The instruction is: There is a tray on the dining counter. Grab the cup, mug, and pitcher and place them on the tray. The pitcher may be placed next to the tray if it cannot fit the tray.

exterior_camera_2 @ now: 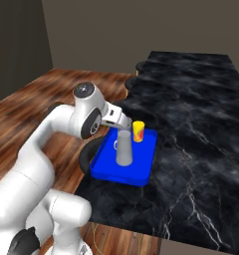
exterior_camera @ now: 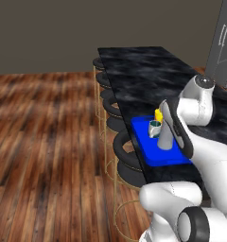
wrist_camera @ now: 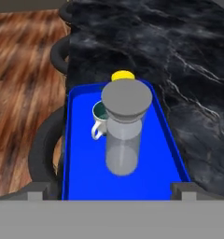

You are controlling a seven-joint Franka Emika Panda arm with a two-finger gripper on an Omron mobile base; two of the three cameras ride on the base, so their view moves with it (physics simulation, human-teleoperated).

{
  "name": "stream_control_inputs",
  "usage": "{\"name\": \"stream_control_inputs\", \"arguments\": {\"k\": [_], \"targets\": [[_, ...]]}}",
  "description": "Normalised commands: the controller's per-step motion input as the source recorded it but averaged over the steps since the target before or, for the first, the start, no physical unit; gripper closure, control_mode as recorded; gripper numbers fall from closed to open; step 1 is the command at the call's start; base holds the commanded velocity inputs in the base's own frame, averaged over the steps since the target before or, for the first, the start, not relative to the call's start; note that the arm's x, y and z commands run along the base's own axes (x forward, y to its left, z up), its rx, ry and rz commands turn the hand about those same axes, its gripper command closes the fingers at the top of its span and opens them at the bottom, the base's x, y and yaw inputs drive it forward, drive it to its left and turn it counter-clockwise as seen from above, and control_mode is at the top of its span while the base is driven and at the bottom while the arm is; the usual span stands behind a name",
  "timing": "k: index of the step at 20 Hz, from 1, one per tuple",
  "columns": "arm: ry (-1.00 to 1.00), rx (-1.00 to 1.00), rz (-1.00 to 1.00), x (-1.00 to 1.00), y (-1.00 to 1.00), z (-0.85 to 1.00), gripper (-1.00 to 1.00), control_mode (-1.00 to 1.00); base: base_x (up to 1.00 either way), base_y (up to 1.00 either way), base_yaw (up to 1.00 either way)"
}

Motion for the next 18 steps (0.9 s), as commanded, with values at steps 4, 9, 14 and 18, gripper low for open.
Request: {"name": "stream_control_inputs", "arguments": {"k": [4,9,14,18], "targets": [[0.00,0.00,0.00,-0.57,0.29,0.60,-1.00,-1.00,0.00,0.00,0.00],[0.00,0.00,0.00,-0.70,0.21,0.44,-1.00,-1.00,0.00,0.00,0.00],[0.00,0.00,0.00,-0.77,0.22,0.29,-1.00,-1.00,0.00,0.00,0.00],[0.00,0.00,0.00,-0.67,0.24,0.12,-1.00,-1.00,0.00,0.00,0.00]]}}
